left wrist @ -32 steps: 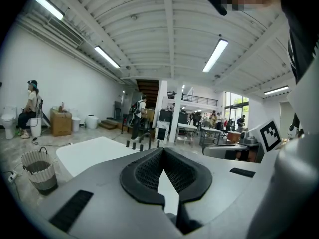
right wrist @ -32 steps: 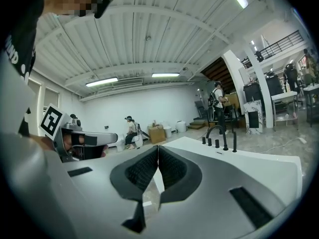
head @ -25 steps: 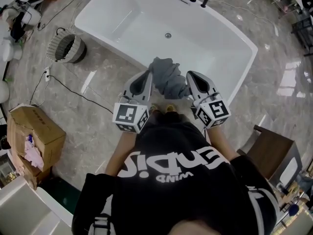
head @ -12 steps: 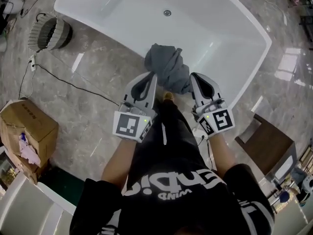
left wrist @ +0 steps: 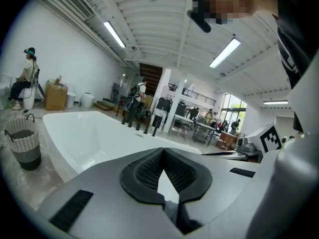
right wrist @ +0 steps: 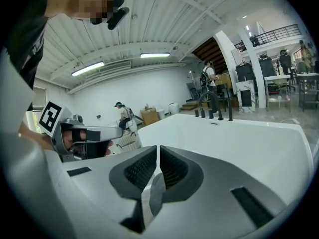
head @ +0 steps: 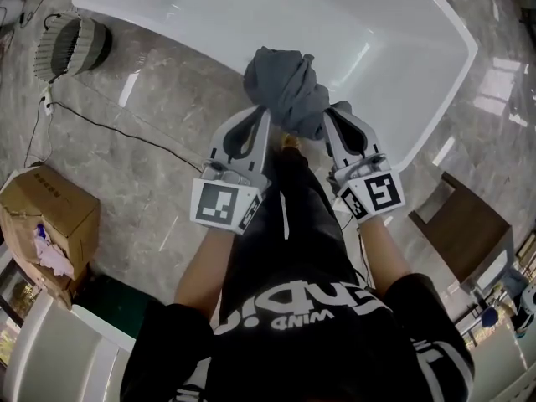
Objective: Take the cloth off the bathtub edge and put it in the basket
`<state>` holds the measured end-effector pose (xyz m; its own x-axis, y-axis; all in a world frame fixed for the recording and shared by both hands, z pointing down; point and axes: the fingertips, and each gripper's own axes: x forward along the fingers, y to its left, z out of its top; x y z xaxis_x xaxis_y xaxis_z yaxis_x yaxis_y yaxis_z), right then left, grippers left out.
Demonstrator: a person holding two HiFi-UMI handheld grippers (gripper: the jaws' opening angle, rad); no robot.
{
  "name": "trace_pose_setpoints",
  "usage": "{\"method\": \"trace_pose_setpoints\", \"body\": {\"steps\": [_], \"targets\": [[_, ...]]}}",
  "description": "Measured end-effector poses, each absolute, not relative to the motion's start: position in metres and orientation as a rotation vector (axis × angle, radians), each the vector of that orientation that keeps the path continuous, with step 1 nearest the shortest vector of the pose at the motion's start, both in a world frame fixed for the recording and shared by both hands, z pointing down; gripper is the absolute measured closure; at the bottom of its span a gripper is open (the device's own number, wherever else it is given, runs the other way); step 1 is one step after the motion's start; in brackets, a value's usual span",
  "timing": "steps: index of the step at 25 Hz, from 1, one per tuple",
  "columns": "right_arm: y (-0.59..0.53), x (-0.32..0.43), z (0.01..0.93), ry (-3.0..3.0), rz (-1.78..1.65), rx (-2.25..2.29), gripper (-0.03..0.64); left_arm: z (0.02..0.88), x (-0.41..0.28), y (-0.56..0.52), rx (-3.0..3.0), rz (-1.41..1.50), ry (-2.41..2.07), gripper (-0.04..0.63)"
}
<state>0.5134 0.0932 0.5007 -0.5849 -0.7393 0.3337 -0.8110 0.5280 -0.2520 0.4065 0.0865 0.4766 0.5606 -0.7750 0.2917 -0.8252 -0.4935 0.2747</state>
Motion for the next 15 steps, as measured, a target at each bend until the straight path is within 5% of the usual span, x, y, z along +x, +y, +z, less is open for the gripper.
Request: {"method": "trace_pose_setpoints", "body": {"steps": [3,7,15], "targets": [[0.095,0.512,0.504,-2.582,0.598,1.300,0.580,0.477,0.408,0.089,2.417,0.183,-1.294,0.583],[0.097,0.504,0.510,-2.612,0.659,1.202,0.376,0.481,0.407,0.092,2.407,0.191,-1.289,0.583],[0.105,0.494,0.547,-2.509,0.648,1.012,0.351,0.487,0.402,0.092,2.379,0.194,-1.294,0.583]]}}
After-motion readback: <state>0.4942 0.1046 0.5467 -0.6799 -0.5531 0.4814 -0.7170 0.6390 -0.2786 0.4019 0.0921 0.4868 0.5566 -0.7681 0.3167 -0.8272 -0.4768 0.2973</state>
